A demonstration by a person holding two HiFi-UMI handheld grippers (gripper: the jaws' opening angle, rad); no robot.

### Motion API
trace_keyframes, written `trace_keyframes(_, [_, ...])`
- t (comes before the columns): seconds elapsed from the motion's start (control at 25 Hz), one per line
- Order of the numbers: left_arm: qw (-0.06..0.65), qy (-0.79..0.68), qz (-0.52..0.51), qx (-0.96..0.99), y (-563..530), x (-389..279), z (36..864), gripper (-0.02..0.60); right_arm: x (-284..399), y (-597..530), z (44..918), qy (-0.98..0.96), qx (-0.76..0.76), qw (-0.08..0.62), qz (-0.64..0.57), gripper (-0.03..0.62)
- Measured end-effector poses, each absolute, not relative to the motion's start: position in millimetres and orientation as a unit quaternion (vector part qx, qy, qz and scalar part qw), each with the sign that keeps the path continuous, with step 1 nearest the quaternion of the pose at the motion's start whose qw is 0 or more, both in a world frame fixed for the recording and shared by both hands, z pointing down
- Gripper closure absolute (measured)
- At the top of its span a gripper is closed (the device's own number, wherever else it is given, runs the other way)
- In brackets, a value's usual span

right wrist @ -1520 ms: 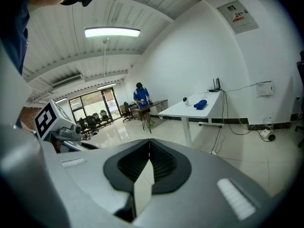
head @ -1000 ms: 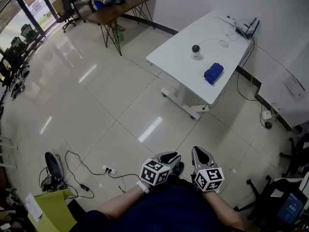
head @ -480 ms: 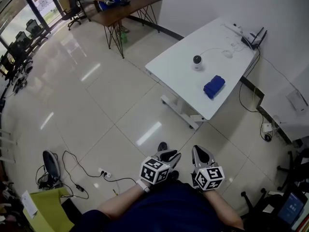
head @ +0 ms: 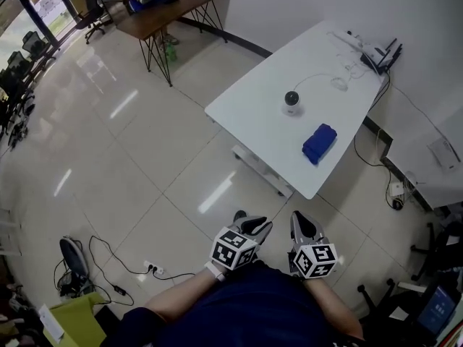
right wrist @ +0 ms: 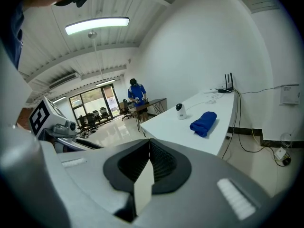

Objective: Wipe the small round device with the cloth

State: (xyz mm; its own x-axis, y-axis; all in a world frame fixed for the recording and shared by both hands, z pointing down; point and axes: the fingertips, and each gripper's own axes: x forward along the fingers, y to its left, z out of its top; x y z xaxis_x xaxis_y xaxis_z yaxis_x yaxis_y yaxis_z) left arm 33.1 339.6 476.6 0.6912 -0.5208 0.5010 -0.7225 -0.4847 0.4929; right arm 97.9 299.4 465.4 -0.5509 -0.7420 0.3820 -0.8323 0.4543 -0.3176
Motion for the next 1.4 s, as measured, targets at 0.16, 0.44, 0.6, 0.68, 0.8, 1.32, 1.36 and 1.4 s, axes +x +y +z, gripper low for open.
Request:
trace_keyframes(0.16, [0.337,-0.366,0.15,0.854,287,9,472,0.502,85,249,460,-0.837,0.484,0.095,0.236,0.582])
trace_keyframes(0.44, [0.294,-0.349,0.164,0.875,209,-20,478,0.502,76,177,449,-0.808,0.531,0.058,0.248,0.582])
trace_keyframes(0.6, [0.303,-0.323,0.157,0.882,184,-13,466,0.502,112,143,454,-0.762,0.58,0.021,0.286,0.582])
trace_keyframes(0.68, [0.3,-0.318,0.159,0.885,174,-11,470,0.502,139,127,470,-0.732,0.609,0.034,0.304,0.579])
trace_keyframes(0.8, [0.307,-0.31,0.159,0.886,163,-8,474,0.502,175,101,500,-0.693,0.631,0.064,0.341,0.461])
trace_keyframes(1.32, [0.324,-0.35,0.191,0.858,83,-25,493,0.502,242,3,628,-0.57,0.627,0.102,0.521,0.309])
trace_keyframes(1.36, [0.33,-0.353,0.195,0.854,76,-23,496,0.502,239,0,632,-0.572,0.622,0.117,0.522,0.299])
trace_keyframes(1.4, [0.333,-0.354,0.2,0.85,71,-21,500,0.502,235,-3,635,-0.577,0.616,0.137,0.518,0.299])
